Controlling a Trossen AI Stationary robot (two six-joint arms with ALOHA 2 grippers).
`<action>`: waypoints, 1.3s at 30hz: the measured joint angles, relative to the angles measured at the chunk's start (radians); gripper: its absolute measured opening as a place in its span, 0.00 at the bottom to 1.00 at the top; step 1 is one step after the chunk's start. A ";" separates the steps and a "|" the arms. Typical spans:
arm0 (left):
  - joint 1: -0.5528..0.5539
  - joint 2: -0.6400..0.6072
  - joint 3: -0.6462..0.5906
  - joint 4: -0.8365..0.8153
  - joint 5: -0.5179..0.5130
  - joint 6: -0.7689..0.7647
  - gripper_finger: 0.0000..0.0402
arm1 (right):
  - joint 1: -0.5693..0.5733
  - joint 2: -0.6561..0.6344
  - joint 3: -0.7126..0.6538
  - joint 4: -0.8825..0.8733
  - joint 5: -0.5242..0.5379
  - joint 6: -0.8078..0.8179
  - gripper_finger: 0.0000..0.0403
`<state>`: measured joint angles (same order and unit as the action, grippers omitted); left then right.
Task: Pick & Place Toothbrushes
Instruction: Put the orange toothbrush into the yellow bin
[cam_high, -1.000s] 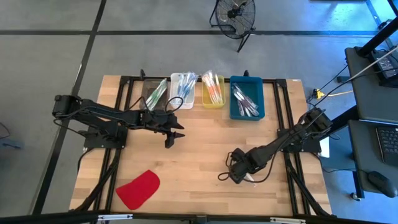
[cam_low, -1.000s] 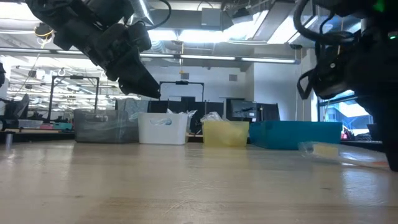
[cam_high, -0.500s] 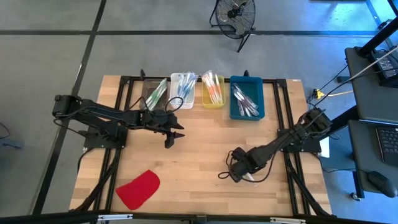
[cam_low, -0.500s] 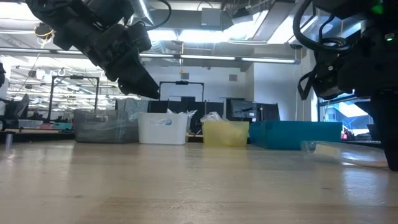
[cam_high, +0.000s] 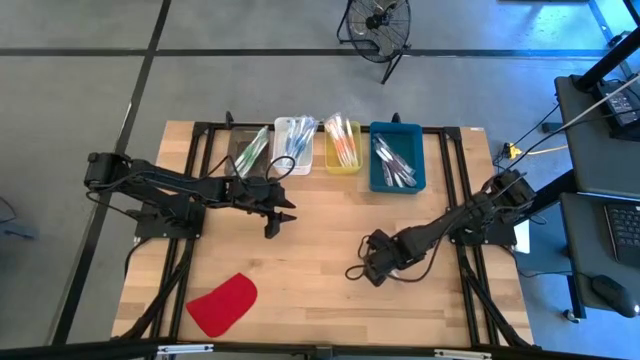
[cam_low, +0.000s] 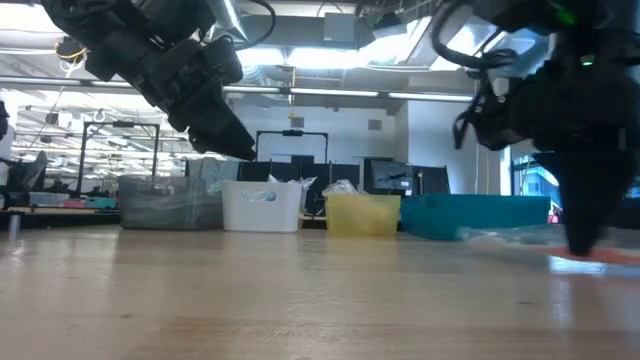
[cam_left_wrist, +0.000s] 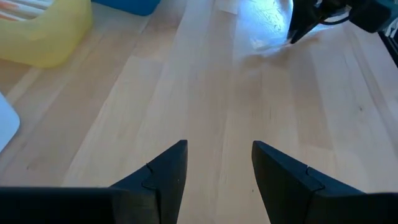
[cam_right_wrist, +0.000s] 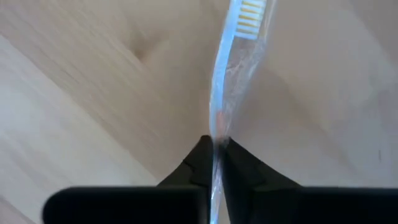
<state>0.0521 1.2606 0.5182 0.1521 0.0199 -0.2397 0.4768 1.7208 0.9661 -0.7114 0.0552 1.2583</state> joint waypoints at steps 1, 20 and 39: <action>0.000 0.000 0.000 0.000 0.000 -0.009 0.44 | -0.007 -0.003 0.000 0.011 0.007 -0.020 0.06; -0.070 0.000 0.000 -0.058 0.007 -0.012 0.42 | -0.209 -0.016 0.001 0.344 0.061 -0.439 0.03; -0.106 0.000 0.000 -0.059 0.007 -0.010 0.41 | -0.460 -0.017 0.002 0.705 0.086 -0.724 0.04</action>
<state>-0.0536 1.2606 0.5182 0.0932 0.0269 -0.2493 0.0166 1.7035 0.9684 -0.0060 0.1416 0.5339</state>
